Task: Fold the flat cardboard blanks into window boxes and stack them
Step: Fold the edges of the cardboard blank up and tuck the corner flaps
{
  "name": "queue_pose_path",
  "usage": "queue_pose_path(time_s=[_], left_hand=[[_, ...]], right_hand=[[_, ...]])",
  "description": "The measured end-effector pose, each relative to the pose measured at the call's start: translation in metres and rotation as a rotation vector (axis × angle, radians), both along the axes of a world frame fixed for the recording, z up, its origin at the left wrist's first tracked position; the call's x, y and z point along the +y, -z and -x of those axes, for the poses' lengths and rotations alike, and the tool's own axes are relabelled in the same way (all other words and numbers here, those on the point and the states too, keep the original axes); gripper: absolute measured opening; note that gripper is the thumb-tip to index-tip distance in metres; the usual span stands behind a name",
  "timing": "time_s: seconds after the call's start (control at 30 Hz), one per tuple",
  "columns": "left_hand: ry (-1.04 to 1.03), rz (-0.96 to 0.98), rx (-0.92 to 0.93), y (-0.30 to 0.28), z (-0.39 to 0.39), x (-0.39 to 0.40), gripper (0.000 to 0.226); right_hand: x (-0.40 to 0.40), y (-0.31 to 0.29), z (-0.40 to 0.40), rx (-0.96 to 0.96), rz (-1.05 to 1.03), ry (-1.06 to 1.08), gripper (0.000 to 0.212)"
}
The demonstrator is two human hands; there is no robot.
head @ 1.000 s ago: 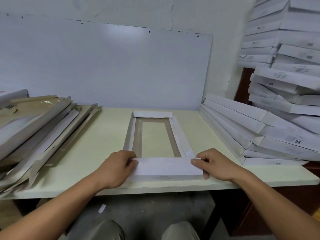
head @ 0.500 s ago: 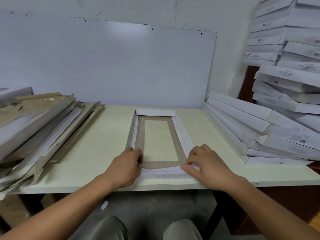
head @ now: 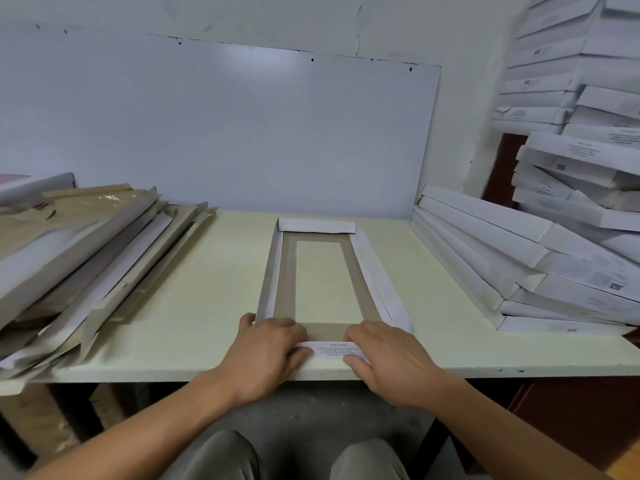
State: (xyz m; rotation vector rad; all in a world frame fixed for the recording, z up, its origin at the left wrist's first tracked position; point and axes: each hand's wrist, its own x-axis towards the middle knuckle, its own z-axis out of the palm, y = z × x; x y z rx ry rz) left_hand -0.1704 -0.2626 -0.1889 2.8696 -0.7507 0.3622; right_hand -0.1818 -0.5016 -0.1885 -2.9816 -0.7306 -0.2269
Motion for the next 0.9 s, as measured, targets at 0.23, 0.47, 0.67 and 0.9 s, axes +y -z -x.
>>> queue_pose_path(time_s=[0.23,0.47,0.67,0.9], left_hand=[[-0.009,0.131,-0.046,0.005,0.001,-0.002,0.024],[0.11,0.579,-0.058,0.004,0.009,-0.008,0.023],[-0.013,0.548,-0.031,0.017,0.004,0.01,0.061],[-0.051,0.445,0.017,0.024,0.001,0.007,0.055]], right_hand=[[0.003,-0.008,-0.002,-0.074,0.037,-0.034,0.014],[-0.01,-0.047,-0.029,-0.269,0.344,0.004,0.024],[-0.059,-0.107,-0.037,-0.531,0.527,0.002,0.028],[-0.135,-0.15,-0.039,-0.713,0.383,0.163,0.026]])
